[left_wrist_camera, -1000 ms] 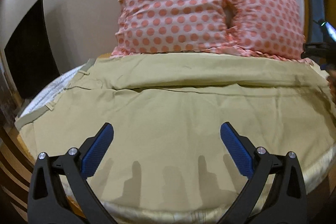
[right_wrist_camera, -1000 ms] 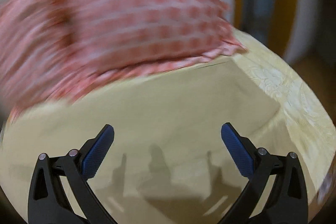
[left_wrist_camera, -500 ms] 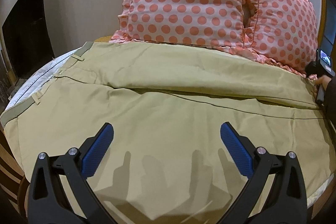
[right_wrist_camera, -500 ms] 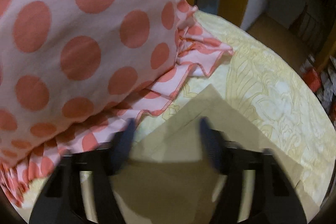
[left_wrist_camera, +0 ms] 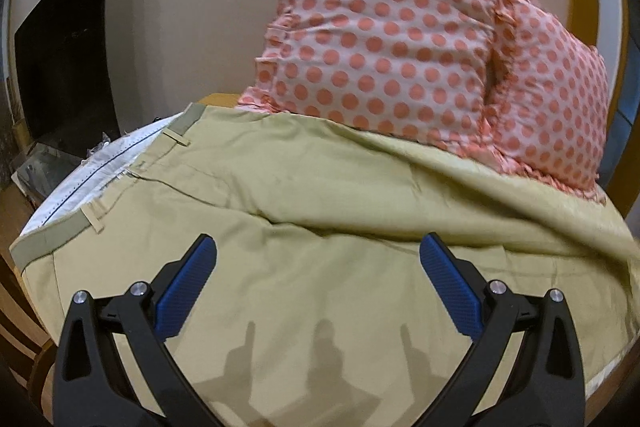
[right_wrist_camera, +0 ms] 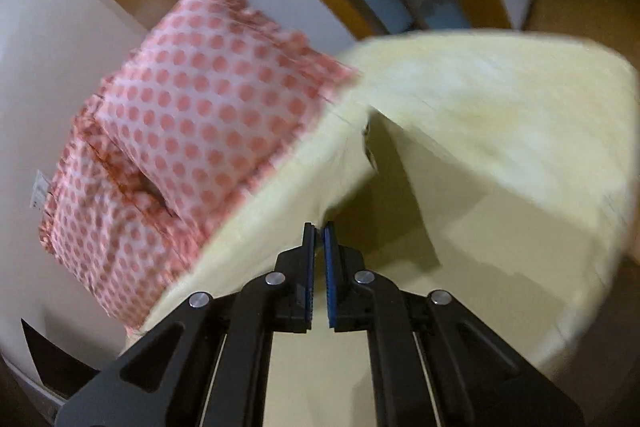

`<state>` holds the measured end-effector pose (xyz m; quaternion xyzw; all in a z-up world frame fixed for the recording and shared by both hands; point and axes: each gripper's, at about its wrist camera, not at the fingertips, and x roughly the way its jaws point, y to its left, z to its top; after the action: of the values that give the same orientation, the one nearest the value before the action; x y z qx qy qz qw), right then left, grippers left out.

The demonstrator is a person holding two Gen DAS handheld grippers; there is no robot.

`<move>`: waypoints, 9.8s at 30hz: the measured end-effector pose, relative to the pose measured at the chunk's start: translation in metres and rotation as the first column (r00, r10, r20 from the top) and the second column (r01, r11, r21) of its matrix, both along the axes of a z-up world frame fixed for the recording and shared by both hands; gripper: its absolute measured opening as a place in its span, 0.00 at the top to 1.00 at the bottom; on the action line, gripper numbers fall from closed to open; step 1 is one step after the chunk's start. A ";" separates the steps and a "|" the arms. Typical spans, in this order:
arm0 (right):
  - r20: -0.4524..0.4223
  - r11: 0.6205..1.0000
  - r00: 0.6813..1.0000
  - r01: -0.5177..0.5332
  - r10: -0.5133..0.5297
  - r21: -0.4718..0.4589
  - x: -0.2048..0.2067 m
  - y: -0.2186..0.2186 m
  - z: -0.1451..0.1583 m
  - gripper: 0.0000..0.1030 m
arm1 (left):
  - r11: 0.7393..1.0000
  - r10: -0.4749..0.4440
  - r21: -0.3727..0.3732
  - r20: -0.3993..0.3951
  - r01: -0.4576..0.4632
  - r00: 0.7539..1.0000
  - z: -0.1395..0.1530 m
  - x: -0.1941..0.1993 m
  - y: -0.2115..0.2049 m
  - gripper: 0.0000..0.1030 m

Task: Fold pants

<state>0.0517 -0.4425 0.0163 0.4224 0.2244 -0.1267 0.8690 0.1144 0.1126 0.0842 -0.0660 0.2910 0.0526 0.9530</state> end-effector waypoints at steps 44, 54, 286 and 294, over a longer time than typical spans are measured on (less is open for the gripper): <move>0.231 0.996 0.971 -0.072 0.056 0.062 0.015 -0.004 0.025 0.98 | 0.953 0.018 -0.278 -0.345 -0.121 0.938 -0.032 0.207 0.073 0.12; 0.264 0.995 0.961 -0.096 0.083 0.037 0.007 -0.010 0.032 0.98 | 0.881 0.068 -0.429 -0.302 -0.199 0.951 -0.029 0.215 0.109 0.95; -0.315 0.655 0.871 -0.492 0.378 -0.573 0.038 0.279 -0.010 0.01 | 0.978 -0.168 0.096 -0.160 0.184 0.973 -0.066 -0.023 -0.062 0.02; -0.314 0.655 0.871 -0.491 0.378 -0.574 0.038 0.278 -0.011 0.01 | 0.978 -0.169 0.097 -0.158 0.186 0.973 -0.066 -0.023 -0.062 0.02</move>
<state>0.0901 -0.1641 0.0056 0.0238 0.3342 -0.0178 0.9420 0.0918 0.0505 0.0178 0.0175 0.3629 -0.0120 0.9316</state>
